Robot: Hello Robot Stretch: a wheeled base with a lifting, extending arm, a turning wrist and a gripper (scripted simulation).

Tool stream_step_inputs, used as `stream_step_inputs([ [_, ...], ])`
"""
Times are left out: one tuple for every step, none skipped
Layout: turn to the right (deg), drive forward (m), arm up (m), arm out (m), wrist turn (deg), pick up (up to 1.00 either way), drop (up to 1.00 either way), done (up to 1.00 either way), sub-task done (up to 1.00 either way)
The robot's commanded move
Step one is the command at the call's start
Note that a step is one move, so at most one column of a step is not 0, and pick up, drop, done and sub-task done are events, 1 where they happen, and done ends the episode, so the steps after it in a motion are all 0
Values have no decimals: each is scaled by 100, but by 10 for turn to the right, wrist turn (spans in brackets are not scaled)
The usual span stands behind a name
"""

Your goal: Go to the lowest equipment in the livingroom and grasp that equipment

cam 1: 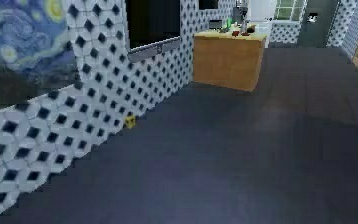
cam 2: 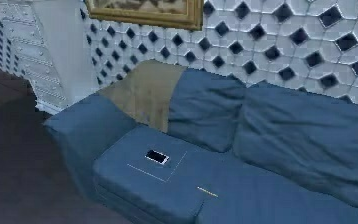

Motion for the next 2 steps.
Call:
stream_step_inputs([
  [450, 0, 0, 0, 0, 0, 0, 0, 0],
  [450, 0, 0, 0, 0, 0, 0, 0, 0],
])
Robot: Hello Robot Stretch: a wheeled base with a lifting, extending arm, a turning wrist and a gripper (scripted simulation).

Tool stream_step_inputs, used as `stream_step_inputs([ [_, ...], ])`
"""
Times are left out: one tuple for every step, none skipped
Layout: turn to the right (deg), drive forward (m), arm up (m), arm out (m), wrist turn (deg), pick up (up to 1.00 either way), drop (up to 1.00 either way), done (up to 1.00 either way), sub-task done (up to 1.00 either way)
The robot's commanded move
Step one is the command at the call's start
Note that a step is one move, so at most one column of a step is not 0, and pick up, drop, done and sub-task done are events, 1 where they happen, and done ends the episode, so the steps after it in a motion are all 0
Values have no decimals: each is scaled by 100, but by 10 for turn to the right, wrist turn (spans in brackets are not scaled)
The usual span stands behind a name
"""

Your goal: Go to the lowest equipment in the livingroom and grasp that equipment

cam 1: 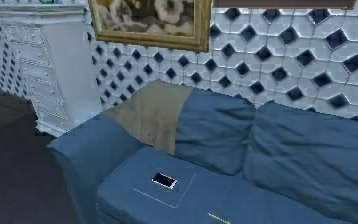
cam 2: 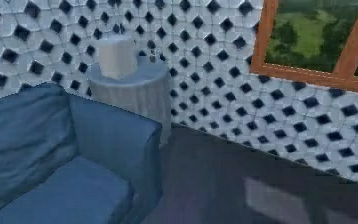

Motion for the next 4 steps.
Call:
stream_step_inputs([
  [270, 0, 0, 0, 0, 0, 0, 0, 0],
  [0, 20, 0, 0, 0, 0, 0, 0, 0],
  [-450, 0, 0, 0, 0, 0, 0, 0, 0],
  [-450, 0, 0, 0, 0, 0, 0, 0, 0],
])
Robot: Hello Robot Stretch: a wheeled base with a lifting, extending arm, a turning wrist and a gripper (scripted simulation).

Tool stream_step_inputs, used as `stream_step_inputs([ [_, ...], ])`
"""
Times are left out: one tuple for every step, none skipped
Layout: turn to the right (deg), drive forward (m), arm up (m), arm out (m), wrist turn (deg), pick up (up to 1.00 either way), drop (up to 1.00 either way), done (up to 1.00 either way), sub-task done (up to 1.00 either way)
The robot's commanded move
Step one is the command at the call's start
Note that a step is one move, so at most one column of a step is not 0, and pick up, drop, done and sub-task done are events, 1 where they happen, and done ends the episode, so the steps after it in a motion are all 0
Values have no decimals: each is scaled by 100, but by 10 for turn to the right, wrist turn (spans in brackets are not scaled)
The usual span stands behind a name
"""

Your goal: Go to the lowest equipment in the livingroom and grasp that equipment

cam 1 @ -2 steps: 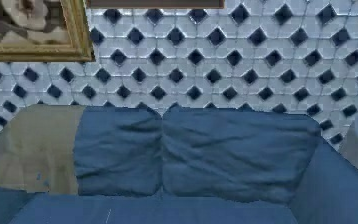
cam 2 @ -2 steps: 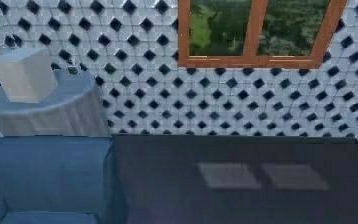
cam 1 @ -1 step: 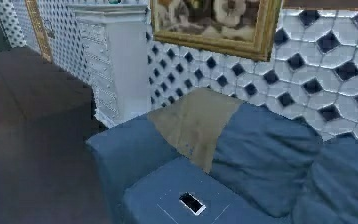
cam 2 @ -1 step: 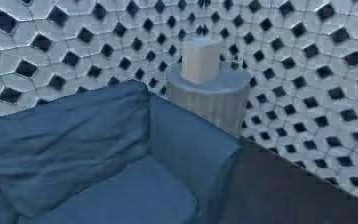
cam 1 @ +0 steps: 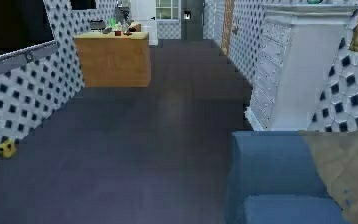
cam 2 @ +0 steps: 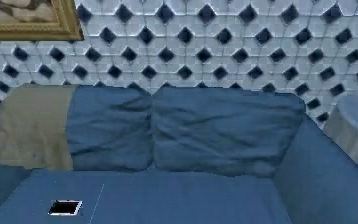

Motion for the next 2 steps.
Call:
stream_step_inputs([
  [-360, 0, 0, 0, 0, 0, 0, 0, 0],
  [0, 0, 50, 0, 0, 0, 0, 0, 0],
])
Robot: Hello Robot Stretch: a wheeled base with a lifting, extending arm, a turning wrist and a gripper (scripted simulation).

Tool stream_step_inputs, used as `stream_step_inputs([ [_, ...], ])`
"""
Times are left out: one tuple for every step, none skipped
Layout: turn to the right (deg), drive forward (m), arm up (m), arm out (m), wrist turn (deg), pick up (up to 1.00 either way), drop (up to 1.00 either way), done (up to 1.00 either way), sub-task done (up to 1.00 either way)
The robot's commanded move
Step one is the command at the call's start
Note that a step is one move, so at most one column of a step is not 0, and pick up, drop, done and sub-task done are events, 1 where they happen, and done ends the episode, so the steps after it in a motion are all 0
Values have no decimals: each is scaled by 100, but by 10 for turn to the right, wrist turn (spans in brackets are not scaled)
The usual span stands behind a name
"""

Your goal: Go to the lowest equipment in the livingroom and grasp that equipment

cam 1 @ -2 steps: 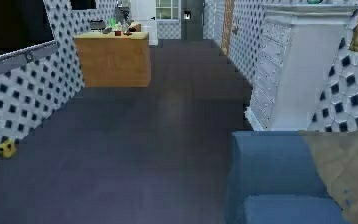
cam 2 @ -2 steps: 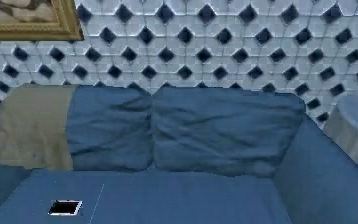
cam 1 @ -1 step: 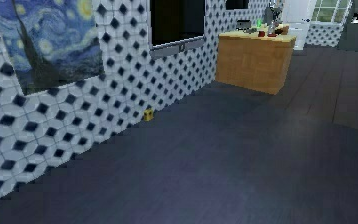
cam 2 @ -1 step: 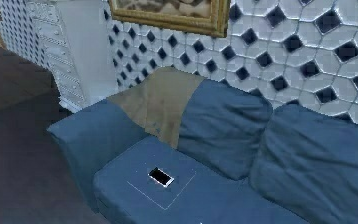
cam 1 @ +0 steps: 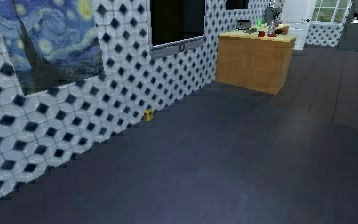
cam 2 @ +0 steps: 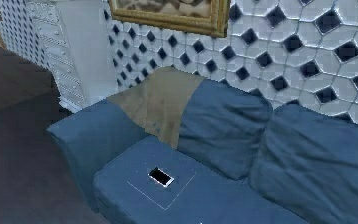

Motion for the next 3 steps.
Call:
stream_step_inputs([
  [0, 0, 4, 0, 0, 0, 0, 0, 0],
  [0, 0, 0, 40, 0, 0, 0, 0, 0],
  [0, 0, 0, 0, 450, 0, 0, 0, 0],
])
